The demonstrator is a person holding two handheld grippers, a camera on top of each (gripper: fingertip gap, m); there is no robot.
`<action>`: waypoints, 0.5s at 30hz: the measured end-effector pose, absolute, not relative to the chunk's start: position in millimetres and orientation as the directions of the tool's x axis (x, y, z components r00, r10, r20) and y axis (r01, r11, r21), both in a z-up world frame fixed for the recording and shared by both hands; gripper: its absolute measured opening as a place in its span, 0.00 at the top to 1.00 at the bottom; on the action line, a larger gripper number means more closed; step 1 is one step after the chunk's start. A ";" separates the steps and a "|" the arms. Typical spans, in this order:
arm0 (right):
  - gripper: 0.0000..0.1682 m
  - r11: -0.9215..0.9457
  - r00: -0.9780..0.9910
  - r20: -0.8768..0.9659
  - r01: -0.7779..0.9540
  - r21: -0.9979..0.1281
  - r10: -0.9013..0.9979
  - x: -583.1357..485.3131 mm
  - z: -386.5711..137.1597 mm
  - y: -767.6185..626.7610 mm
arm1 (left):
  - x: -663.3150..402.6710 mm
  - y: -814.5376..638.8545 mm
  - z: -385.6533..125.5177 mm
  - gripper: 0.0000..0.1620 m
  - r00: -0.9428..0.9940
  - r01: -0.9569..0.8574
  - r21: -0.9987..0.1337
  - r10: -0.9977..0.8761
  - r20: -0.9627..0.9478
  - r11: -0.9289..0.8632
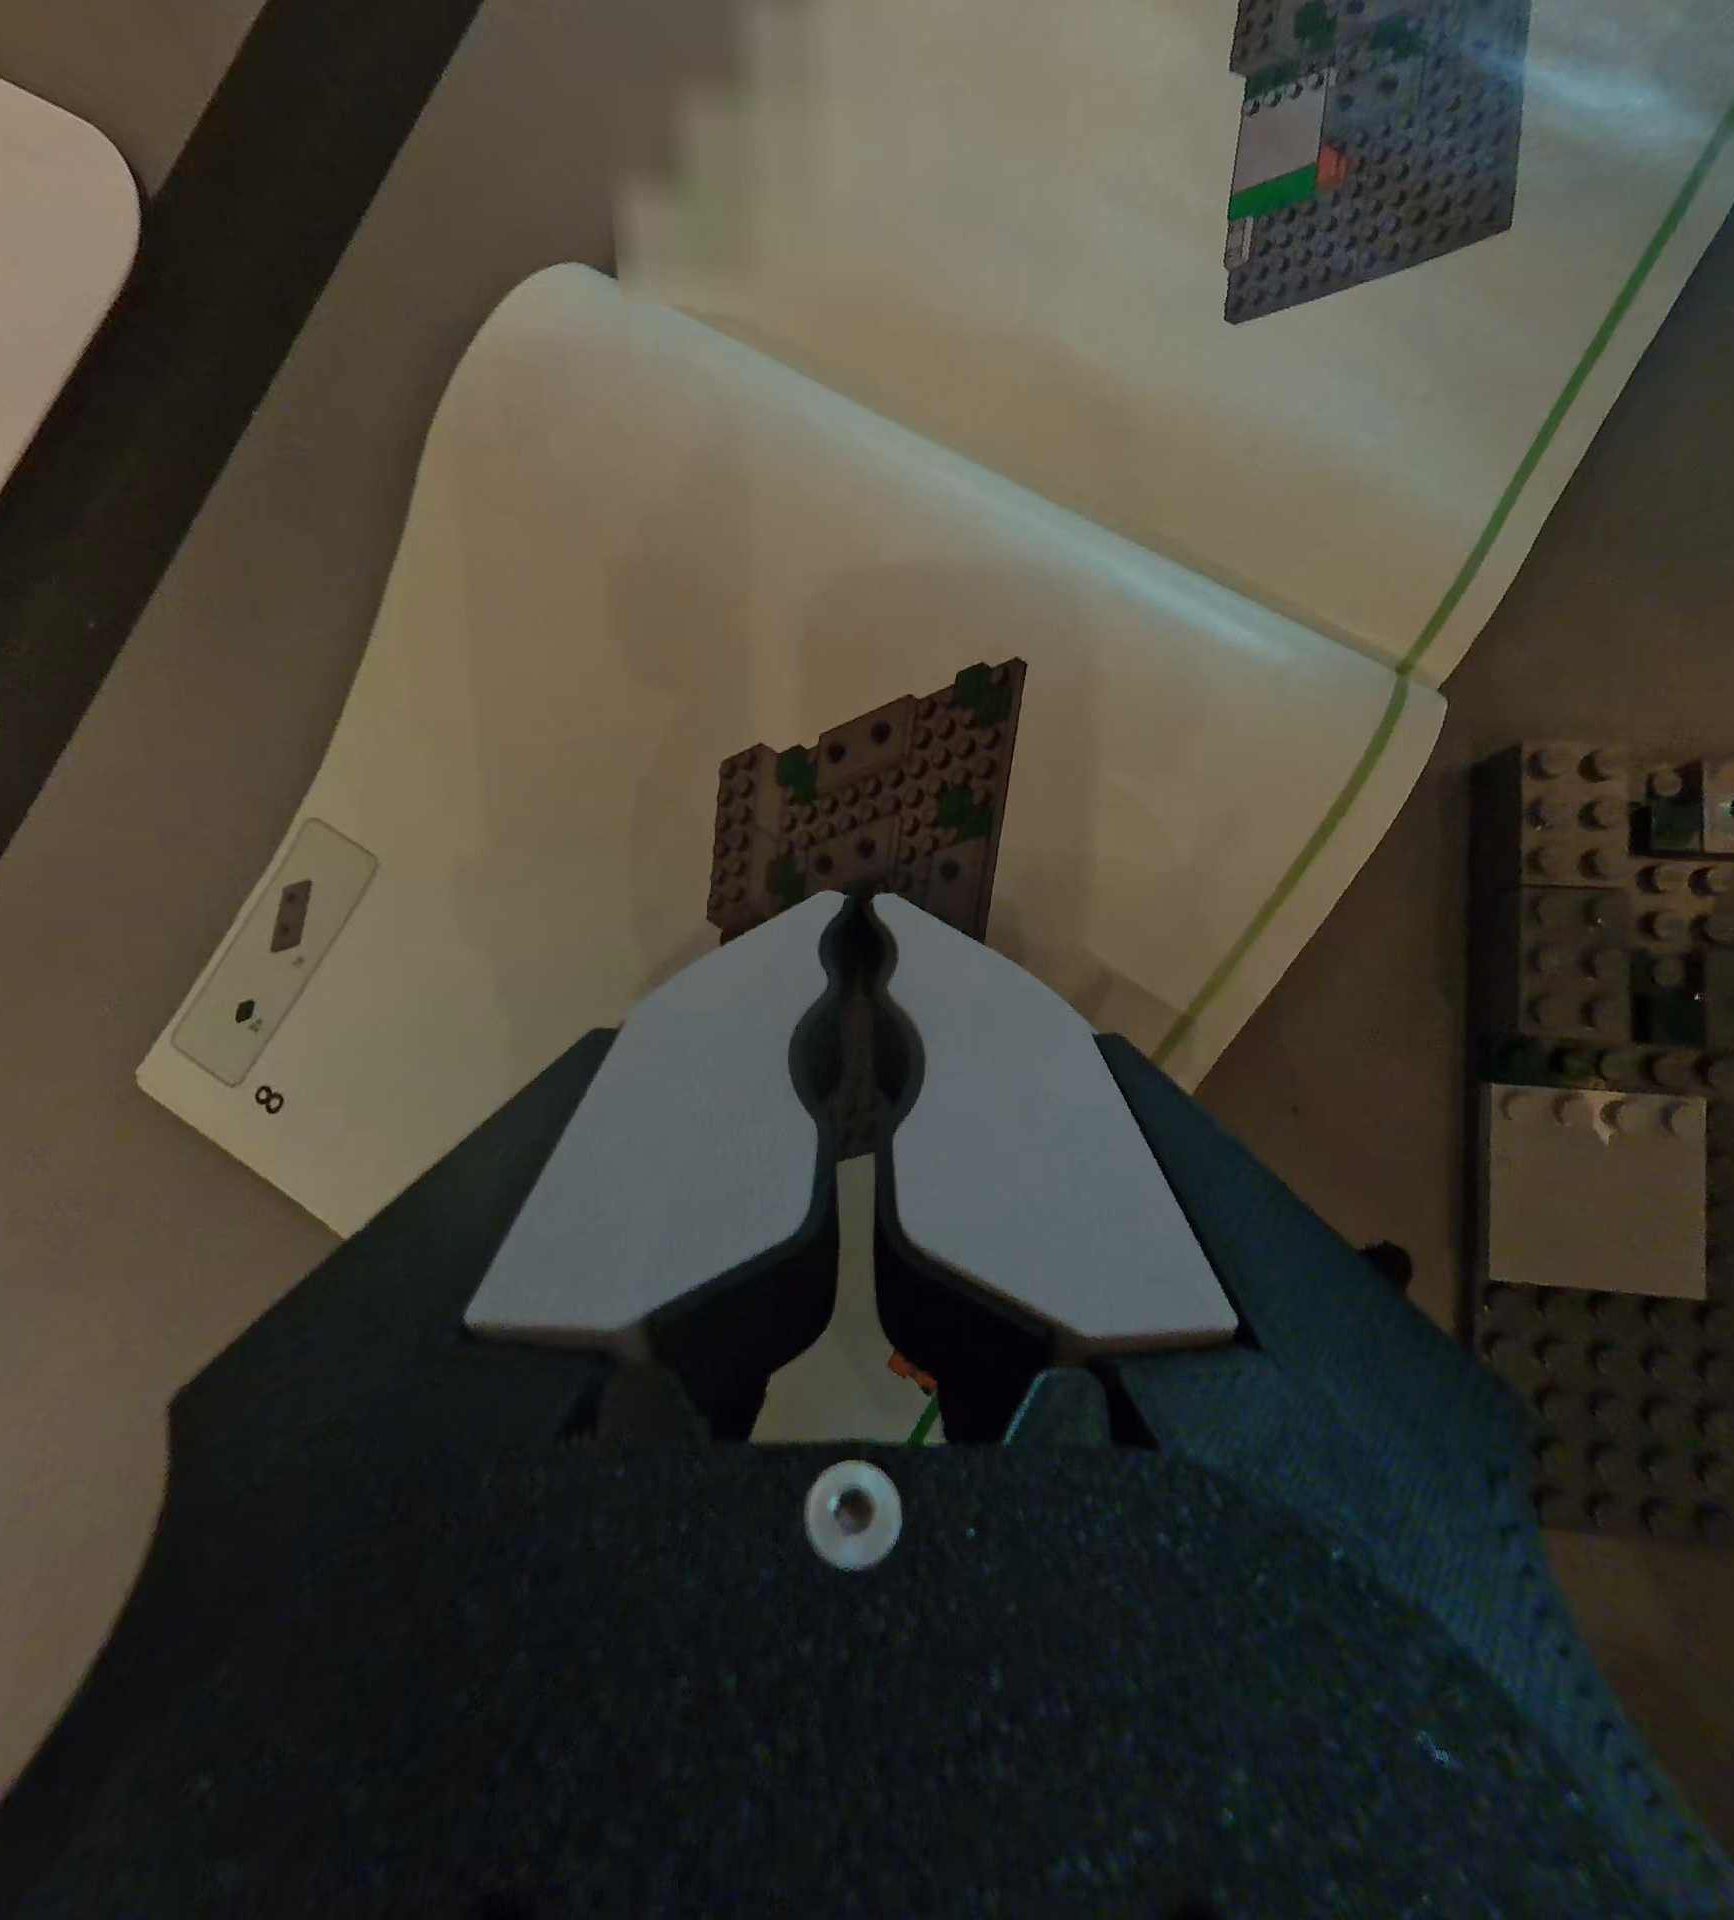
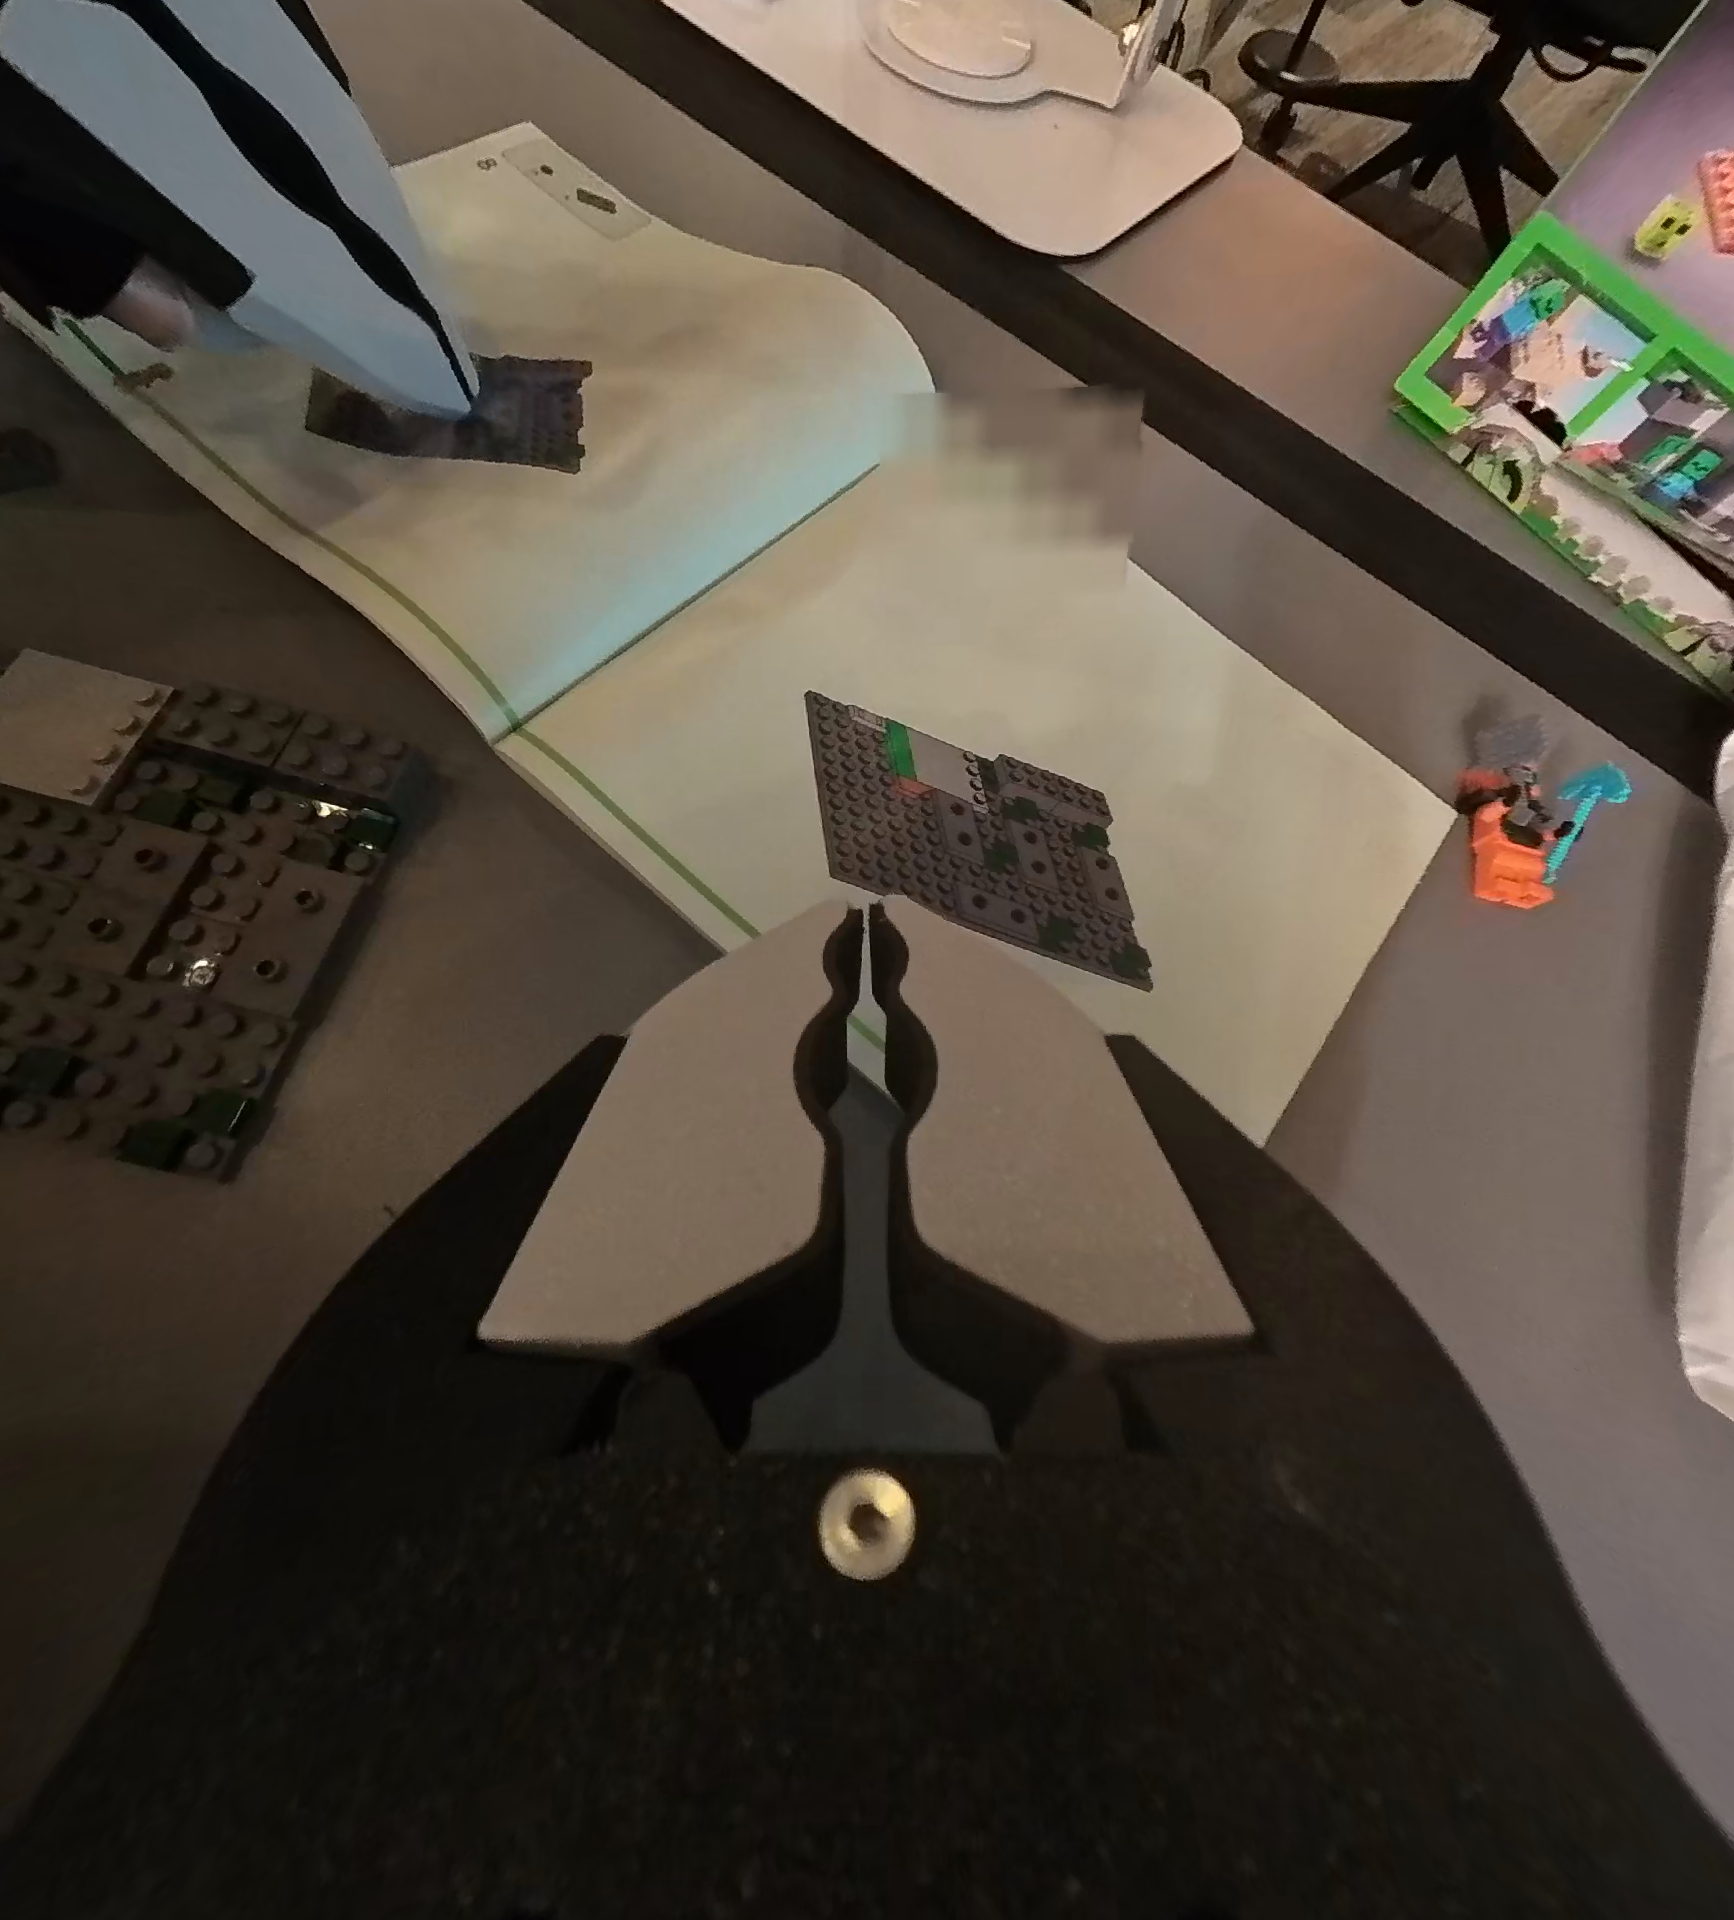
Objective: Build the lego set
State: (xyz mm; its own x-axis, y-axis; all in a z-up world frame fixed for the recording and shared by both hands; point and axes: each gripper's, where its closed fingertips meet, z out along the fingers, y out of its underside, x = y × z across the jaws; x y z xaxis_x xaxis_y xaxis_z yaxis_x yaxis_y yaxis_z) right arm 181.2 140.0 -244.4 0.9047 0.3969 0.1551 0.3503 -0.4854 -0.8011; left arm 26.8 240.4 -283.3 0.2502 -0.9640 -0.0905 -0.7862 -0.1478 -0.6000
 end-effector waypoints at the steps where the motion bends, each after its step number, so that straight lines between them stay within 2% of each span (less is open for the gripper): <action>1: 0.99 -0.485 0.905 0.155 0.350 -0.801 0.397 181.2 -244.4 140.0 | 27.0 240.3 -283.5 1.00 0.250 -0.787 -0.599 -0.964 -0.090 -0.148; 10: 1.00 -0.484 0.906 0.156 0.349 -0.802 0.394 181.8 -243.6 139.7 | 26.6 238.7 -281.5 1.00 0.245 -0.787 -0.600 -0.965 -0.094 -0.141; 15: 0.99 -0.481 0.910 0.159 0.344 -0.807 0.384 184.6 -240.7 139.5 | 20.8 218.3 -258.6 1.00 0.226 -0.753 -0.645 -0.972 -0.068 -0.130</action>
